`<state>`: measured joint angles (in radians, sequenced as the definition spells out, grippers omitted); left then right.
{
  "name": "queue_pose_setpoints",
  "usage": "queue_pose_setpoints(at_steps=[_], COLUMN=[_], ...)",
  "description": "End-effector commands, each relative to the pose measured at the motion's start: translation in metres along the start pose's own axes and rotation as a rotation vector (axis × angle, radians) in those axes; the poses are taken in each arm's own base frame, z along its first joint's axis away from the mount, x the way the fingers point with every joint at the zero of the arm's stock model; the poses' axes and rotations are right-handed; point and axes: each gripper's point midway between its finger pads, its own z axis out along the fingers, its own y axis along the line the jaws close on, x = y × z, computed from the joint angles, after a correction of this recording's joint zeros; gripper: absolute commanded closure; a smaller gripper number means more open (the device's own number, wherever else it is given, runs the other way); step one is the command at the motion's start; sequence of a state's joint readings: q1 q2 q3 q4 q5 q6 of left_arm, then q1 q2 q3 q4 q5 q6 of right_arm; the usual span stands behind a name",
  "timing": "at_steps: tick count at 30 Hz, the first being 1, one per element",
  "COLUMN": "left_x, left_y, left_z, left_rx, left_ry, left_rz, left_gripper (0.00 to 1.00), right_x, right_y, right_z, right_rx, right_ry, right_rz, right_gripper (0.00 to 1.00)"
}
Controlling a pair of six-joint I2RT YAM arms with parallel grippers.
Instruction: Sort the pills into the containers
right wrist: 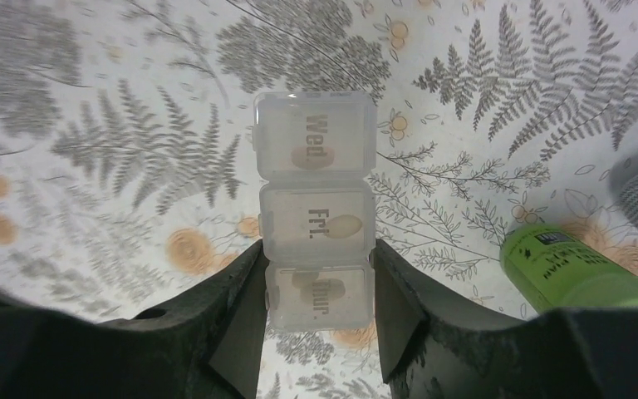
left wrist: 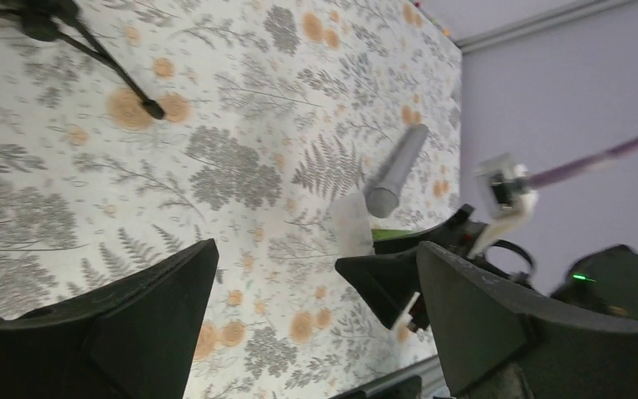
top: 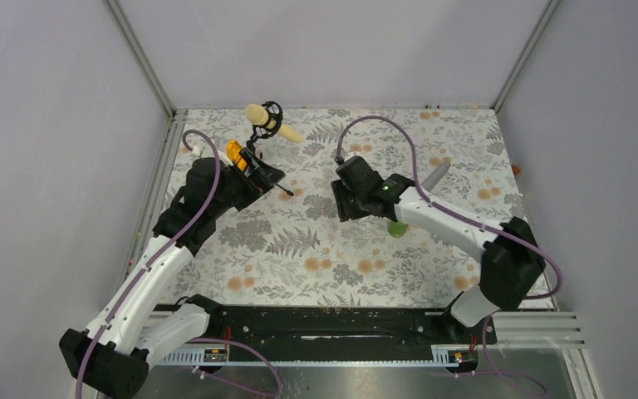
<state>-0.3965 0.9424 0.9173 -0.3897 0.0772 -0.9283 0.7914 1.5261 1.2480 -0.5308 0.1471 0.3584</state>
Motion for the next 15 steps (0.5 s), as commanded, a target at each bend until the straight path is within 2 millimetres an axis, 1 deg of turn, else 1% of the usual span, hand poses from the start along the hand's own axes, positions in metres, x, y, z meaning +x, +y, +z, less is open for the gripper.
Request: queue_pose_setpoints(at_steps=[1, 4, 6, 8, 12, 15], left_x=[-0.031, -0.038, -0.040, -0.041, -0.040, -0.036], left_y=[0.005, 0.006, 0.002, 0.001, 0.007, 0.016], left_z=[-0.024, -0.033, -0.038, -0.041, -0.044, -0.045], left_rx=[-0.078, -0.093, -0.083, -0.091, -0.130, -0.172], left_ry=[-0.120, -0.150, -0.150, -0.147, -0.134, -0.118], left_rz=[0.098, 0.122, 0.141, 0.148, 0.162, 0.159], left_gripper=[0.08, 0.06, 0.02, 0.01, 0.01, 0.01], right_x=[0.001, 0.010, 0.016, 0.022, 0.032, 0.040], right_y=[-0.009, -0.011, -0.011, -0.013, -0.016, -0.018], right_z=[0.042, 0.063, 0.075, 0.086, 0.099, 0.107], right_rx=[0.071, 0.087, 0.096, 0.109, 0.135, 0.148], right_ry=[-0.041, -0.023, -0.012, 0.007, 0.036, 0.060], right_rz=[0.063, 0.079, 0.079, 0.080, 0.092, 0.098], right_gripper=[0.62, 0.61, 0.60, 0.60, 0.57, 0.53])
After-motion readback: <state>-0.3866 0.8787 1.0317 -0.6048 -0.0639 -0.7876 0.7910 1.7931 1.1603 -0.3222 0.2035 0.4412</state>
